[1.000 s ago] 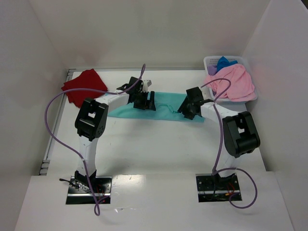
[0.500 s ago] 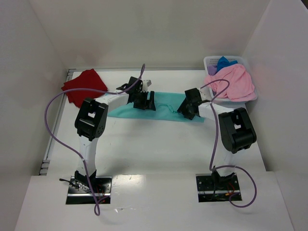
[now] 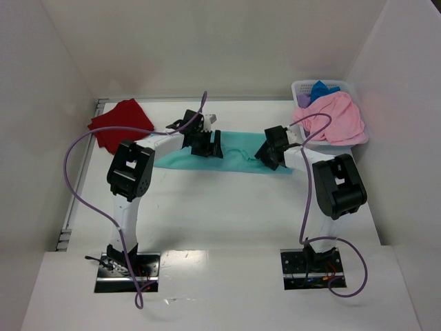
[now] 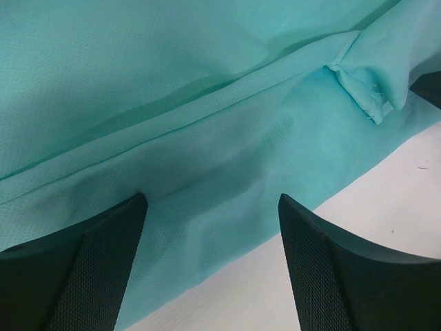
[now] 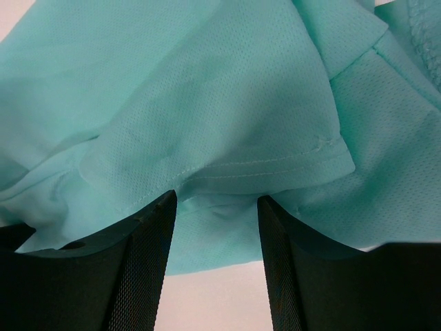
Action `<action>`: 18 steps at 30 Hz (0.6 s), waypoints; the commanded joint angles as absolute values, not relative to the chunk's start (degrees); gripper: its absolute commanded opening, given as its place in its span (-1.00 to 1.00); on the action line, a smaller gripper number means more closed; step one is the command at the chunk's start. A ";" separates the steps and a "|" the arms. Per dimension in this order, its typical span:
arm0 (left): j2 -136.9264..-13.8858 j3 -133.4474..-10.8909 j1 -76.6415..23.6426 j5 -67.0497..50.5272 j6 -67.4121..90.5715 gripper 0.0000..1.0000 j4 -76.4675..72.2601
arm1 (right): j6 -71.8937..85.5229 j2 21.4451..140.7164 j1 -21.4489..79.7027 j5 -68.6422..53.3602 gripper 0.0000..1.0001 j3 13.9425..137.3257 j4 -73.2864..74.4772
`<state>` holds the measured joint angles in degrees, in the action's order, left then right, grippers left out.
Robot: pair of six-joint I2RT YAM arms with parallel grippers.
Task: Fold and stack the t-shirts
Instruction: Fold the other side of the tshirt into a rectangle
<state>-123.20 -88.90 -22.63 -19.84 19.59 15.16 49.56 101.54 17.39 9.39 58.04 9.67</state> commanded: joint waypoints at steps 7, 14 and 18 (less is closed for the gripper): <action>-129.02 -86.92 -22.24 -18.46 17.93 0.73 19.51 | 53.00 102.04 17.31 13.89 0.13 58.54 3.70; -129.02 -86.92 -22.24 -18.46 17.93 0.73 19.51 | 53.53 104.14 17.31 14.41 -0.03 59.68 3.16; -129.02 -86.92 -22.24 -18.46 17.93 0.73 19.51 | 53.53 104.85 17.31 14.41 -0.40 60.73 3.16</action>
<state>-123.35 -88.95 -22.39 -20.97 19.59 15.09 52.93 103.98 17.37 11.92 58.19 5.50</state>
